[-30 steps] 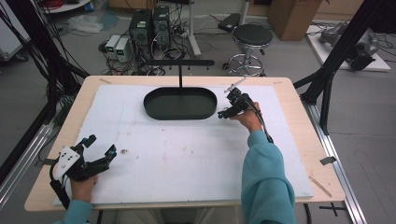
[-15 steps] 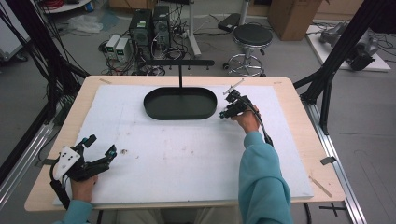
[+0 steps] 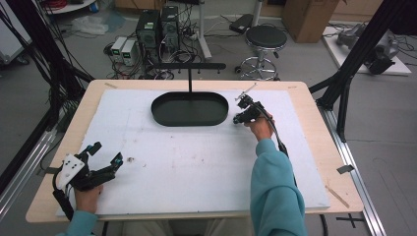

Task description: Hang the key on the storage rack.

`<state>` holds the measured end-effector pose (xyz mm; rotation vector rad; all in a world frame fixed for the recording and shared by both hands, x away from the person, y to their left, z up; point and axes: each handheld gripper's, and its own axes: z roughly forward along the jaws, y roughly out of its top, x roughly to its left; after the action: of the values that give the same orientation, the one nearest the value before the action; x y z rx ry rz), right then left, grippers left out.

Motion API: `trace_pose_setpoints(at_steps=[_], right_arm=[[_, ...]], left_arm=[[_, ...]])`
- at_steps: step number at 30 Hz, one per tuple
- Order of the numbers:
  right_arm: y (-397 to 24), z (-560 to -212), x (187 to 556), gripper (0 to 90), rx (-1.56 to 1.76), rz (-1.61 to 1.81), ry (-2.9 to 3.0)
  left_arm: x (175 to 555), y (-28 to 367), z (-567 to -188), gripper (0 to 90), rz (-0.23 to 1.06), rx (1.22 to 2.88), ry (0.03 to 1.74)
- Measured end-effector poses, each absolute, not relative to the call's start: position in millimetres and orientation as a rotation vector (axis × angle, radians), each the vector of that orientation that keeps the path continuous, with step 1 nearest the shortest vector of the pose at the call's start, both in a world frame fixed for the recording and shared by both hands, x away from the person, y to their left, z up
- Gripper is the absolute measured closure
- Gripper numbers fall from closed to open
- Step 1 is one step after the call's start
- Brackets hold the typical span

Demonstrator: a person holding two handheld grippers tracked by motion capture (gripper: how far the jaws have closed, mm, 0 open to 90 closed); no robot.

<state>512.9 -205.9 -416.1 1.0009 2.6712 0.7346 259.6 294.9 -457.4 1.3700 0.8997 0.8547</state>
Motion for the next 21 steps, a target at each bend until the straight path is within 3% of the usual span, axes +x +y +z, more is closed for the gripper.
trace_pose_setpoints(at_steps=[21], right_arm=[[-209.7, -413.3, 512.3, 85.3, 1.033, 0.751, 2.647]], left_arm=[[259.7, 294.8, -457.4, 14.5, 0.855, 1.372, 0.900]])
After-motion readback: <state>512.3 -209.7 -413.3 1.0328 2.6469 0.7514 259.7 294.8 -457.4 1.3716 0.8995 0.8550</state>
